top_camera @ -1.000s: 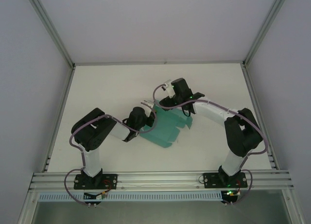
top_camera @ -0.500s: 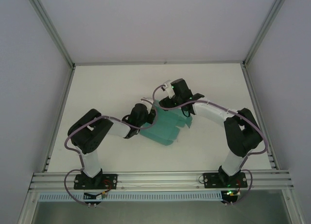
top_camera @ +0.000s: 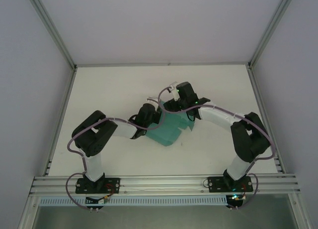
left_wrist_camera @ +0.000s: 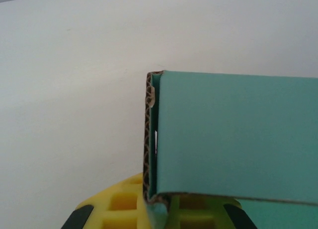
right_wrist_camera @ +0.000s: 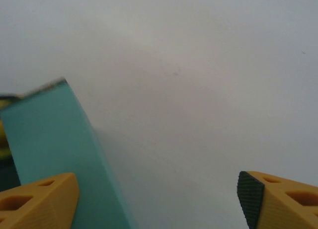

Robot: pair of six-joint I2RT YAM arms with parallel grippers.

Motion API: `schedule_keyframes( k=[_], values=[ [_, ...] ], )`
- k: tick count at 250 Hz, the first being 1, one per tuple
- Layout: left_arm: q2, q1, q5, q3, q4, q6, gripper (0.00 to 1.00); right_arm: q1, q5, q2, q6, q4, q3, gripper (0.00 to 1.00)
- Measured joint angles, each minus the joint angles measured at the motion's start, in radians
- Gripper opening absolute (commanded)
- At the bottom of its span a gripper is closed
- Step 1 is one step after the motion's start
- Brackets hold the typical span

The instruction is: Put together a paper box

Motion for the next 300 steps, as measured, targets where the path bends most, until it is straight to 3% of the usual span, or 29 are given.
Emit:
schedule_keyframes(
  k=[49, 79, 147, 187, 255, 300],
  values=[
    [-0.100, 0.001, -0.080, -0.030, -0.098, -0.064, 0.00, 0.000, 0.148, -0.260, 0.181, -0.113, -0.112, 1.00],
    [-0.159, 0.001, -0.115, -0.030, -0.159, -0.101, 0.00, 0.000, 0.188, -0.333, 0.252, -0.134, -0.156, 1.00],
    [-0.180, 0.000, -0.111, -0.030, -0.239, -0.142, 0.00, 0.000, 0.182, -0.150, 0.299, -0.129, -0.130, 0.99],
    [-0.198, -0.001, -0.100, -0.030, -0.265, -0.173, 0.00, 0.015, 0.137, -0.026, 0.303, -0.034, -0.081, 1.00],
    [-0.223, 0.009, -0.117, -0.029, -0.293, -0.254, 0.00, 0.039, 0.157, -0.022, 0.348, 0.165, -0.117, 1.00],
    [-0.248, -0.004, -0.115, -0.007, -0.353, -0.273, 0.00, 0.050, 0.208, -0.081, 0.391, 0.098, -0.144, 1.00]
  ],
)
